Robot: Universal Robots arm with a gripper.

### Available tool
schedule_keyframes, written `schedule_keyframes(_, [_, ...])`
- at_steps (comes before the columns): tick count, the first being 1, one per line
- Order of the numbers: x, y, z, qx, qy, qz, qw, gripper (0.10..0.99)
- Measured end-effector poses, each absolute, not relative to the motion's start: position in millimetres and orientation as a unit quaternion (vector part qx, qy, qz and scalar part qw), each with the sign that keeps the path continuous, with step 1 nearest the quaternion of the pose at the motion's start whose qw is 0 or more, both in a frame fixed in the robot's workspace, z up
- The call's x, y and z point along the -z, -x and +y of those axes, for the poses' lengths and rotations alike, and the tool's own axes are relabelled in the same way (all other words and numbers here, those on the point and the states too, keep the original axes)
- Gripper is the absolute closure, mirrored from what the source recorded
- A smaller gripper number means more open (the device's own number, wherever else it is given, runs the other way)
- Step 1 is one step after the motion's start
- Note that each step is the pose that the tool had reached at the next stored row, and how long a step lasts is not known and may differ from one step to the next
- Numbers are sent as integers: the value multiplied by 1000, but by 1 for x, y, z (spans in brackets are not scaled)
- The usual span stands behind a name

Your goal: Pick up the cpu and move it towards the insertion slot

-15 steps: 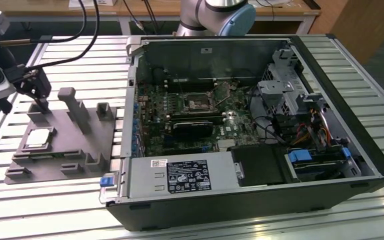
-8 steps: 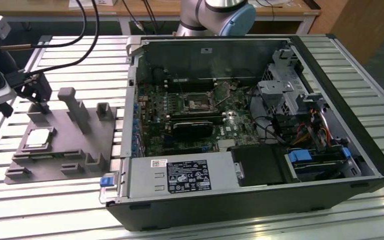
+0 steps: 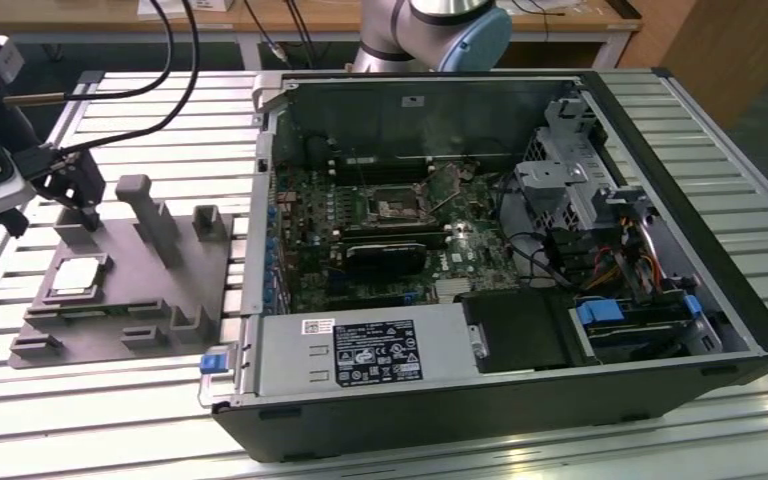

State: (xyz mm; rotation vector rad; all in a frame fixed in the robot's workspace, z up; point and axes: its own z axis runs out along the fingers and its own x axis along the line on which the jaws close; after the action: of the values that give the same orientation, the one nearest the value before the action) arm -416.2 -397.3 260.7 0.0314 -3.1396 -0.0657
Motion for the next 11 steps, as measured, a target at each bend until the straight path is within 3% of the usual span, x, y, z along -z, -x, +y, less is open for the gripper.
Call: schedule_keyframes(11, [-256, 417, -398, 21, -10, -1000, 1, 314])
